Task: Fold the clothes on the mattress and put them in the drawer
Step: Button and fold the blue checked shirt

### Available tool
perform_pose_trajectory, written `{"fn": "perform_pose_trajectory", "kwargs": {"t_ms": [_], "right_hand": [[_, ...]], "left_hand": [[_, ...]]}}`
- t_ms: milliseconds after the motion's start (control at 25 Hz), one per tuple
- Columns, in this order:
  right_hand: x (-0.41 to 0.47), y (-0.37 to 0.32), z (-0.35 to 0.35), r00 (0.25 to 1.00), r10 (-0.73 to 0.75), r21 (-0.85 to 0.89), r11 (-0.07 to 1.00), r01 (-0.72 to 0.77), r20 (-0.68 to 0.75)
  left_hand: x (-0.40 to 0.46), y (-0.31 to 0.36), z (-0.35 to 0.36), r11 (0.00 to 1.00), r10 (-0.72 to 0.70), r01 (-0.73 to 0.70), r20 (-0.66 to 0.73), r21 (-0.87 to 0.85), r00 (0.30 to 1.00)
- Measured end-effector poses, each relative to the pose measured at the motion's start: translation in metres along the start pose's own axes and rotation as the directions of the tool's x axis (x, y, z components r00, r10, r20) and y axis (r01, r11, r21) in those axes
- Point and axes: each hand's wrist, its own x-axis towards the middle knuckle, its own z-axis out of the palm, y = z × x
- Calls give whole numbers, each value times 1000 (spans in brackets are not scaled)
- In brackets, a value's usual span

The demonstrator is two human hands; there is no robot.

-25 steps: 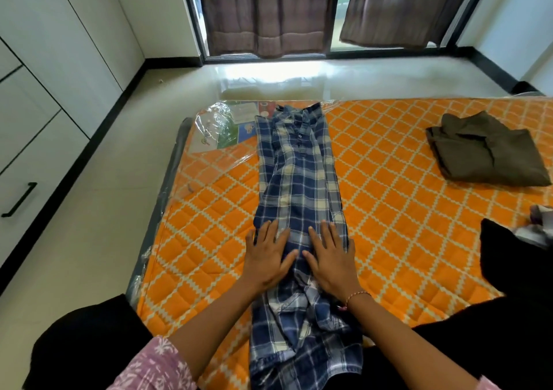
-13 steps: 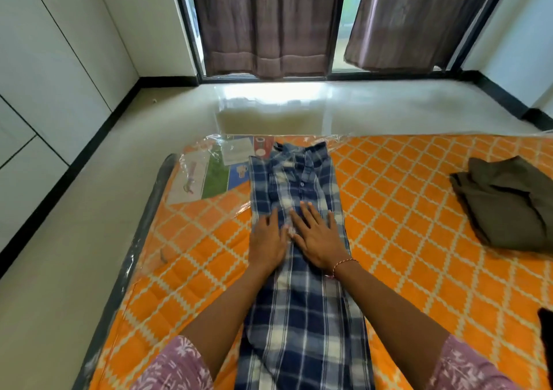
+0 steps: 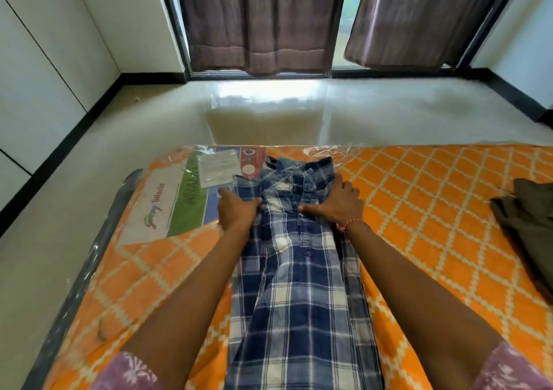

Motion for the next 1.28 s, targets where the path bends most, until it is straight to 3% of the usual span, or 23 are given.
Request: {"fn": "perform_pose_trajectory", "kwargs": {"t_ms": [40,80,120,160,200,240,320,400,480,600,680,720,800,880,920,1080,1120,1200,1280], "right_hand": [[9,0,0,999,35,213,976,-39,25],[15,-2,-1,994,98,480,870,-112,53],[19,-3,-2,979,173,691,694,-201,111],[20,-4,-5,957,224,796,537,-278,184],[22,-2,-9,939,245,824,459,-331,241],[21,-1,-12,931,233,835,419,-357,281],[10,0,-24,960,161,864,420,-278,231],[-15,0,-41,997,59,884,463,-70,48],[-56,4,-57,989,-63,866,477,149,-135],[-134,29,-54,941,-208,802,494,337,-268],[-193,55,-33,920,-310,642,659,391,-241],[-218,66,-21,902,-385,493,757,429,-194],[-246,78,-4,888,-459,200,868,455,-25],[-251,73,-3,883,-469,53,882,468,8],[-250,66,-10,871,-491,23,870,492,-24],[-268,71,-27,751,-625,-77,777,625,-214],[-276,77,-26,742,-651,-144,759,635,-158],[-285,89,-25,814,-556,-271,768,580,167],[-284,96,-32,826,-321,-327,804,496,463]], "left_hand": [[9,7,3,994,-49,53,45,-91,998],[15,12,5,986,-84,97,96,-137,992],[19,17,5,971,-110,141,163,-193,980],[21,22,3,948,-130,190,237,-254,963],[21,27,1,923,-129,227,306,-311,943],[19,32,-4,904,-106,241,359,-354,927],[8,38,-16,886,-4,184,391,-425,920],[-14,37,-32,875,181,15,355,-485,917],[-44,26,-51,842,376,-188,299,-506,877],[-96,-14,-77,731,637,-479,233,-486,735],[-134,-56,-85,614,788,-765,210,-194,579],[-151,-76,-88,488,846,-872,227,38,483],[-172,-102,-88,208,886,-916,332,341,325],[-179,-101,-90,85,891,-921,384,381,241],[-180,-91,-93,67,899,-928,381,366,215],[-186,-85,-111,111,903,-940,362,322,231],[-193,-90,-113,72,885,-947,417,313,206],[-208,-101,-113,-29,736,-959,655,284,171],[-212,-109,-115,61,521,-928,781,367,344]]}}
